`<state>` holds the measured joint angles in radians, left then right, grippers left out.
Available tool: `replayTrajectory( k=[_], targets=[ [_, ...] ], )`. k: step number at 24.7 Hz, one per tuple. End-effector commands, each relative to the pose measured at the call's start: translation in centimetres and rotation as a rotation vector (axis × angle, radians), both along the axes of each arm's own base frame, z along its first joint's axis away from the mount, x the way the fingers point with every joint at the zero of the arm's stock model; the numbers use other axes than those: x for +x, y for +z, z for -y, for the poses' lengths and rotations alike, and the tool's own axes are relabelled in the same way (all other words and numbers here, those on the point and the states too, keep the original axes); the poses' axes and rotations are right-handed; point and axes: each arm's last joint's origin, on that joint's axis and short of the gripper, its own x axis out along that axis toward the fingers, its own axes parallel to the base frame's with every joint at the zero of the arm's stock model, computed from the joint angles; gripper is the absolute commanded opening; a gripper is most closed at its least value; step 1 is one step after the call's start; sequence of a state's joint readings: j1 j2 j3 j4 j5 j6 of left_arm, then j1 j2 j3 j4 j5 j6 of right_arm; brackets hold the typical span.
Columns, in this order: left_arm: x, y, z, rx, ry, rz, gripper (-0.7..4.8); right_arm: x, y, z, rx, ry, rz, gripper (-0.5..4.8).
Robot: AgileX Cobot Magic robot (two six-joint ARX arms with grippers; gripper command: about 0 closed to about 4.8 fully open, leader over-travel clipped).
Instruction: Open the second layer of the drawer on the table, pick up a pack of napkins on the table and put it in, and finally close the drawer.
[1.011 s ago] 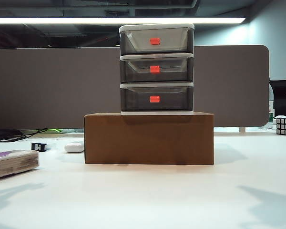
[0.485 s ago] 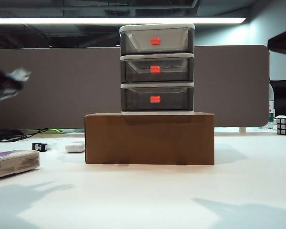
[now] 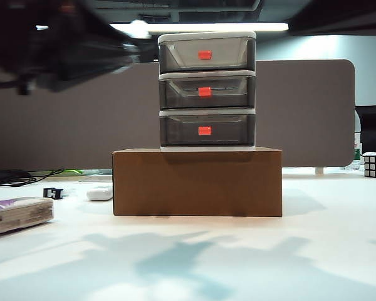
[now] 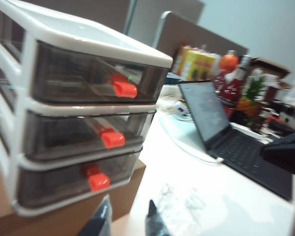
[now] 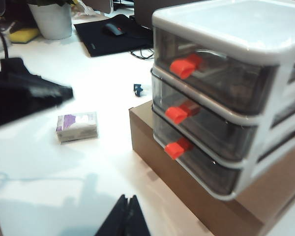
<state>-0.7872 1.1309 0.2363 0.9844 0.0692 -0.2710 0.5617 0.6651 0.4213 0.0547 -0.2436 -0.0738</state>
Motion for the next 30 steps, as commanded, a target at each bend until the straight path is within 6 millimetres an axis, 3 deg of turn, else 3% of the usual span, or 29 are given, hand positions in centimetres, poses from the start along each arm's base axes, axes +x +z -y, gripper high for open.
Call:
replayTrajectory(
  k=[1,3,5,9,14,23,30],
  targets=[
    [-0.4,0.5,3.4,0.128,0.188,0.097,0.88,2.7,2.2,-1.5,-0.015,0.067,-0.022,-0.05],
    [-0.8,0.2,6.1,0.189,0.315,0.099,0.89,5.2,3.2,-2.4,-0.027,0.109,-0.048,-0.05],
    [-0.2,-0.4,7.5,0.188,0.388,0.088,0.89,6.8,3.6,-3.1,-0.022,0.157,-0.079,-0.05],
    [0.9,-1.5,9.3,0.168,0.474,0.081,0.89,8.5,4.1,-3.4,-0.013,0.200,-0.094,-0.05],
    [1.6,-1.8,10.6,0.135,0.481,0.089,1.22,8.9,4.1,-2.9,-0.008,0.228,-0.092,-0.05],
    [2.7,-1.5,12.3,0.128,0.544,0.083,1.22,9.6,4.2,-1.3,0.013,0.227,-0.090,-0.05],
    [3.4,-1.6,13.3,0.155,0.551,0.076,1.22,9.6,4.2,-1.2,0.017,0.242,-0.085,-0.05]
  ],
)
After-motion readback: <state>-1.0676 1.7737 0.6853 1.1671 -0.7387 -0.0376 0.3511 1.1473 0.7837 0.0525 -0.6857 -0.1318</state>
